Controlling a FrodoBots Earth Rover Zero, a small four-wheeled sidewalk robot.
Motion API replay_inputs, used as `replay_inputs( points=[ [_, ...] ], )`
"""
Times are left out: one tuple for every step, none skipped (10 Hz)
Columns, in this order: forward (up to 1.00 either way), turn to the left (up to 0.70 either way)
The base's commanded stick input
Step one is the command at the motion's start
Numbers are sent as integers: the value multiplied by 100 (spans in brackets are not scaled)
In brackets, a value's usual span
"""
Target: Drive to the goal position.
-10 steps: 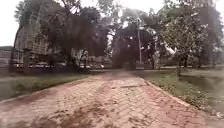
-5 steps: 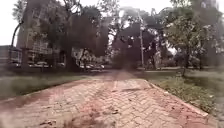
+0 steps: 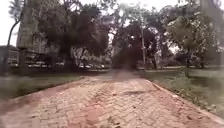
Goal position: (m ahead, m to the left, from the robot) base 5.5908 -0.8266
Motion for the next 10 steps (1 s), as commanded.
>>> replay_inputs(
  points=[
    [70,-15],
    [70,-6],
    [70,0],
    [70,0],
    [70,0],
    [70,0],
    [70,0],
    [70,0],
    [70,0],
    [70,0]
  ],
)
